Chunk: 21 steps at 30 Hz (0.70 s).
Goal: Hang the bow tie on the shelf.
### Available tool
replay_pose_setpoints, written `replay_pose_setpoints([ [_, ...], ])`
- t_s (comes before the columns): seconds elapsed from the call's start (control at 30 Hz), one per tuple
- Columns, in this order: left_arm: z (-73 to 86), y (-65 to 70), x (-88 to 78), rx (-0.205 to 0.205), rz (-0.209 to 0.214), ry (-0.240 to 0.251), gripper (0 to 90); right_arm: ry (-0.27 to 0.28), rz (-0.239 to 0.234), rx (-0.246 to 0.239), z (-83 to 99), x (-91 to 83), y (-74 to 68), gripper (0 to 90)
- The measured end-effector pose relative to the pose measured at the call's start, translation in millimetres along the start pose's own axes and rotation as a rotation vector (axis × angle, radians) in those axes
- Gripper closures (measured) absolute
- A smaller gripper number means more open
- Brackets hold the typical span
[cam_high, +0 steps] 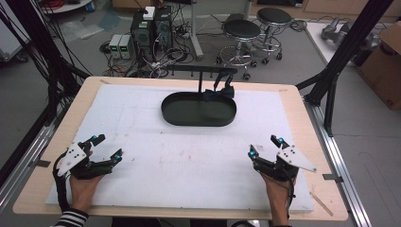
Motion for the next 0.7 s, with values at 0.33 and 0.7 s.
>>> replay_pose_setpoints([
  [0.33, 0.1, 1.4, 0.6, 0.018, -0.005, -0.008, 13.8, 0.014, 0.034, 0.018, 31.0, -1.9, -5.2, 17.1],
  [0.7, 0.1, 0.2, 0.1, 0.004, -0.006, -0.003, 13.6, 0.019, 0.037, 0.024, 32.5, -2.6, -5.0, 15.6],
])
Point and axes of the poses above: each handheld gripper's, and its own axes: x roughly forward along the jaws, z roughly out of its underside, y roughly to its right, the point moved 7 cm from there along x, roughly forward along the jaws, and after that the axes turned 3 degrees about x, right-handed, at the moved point
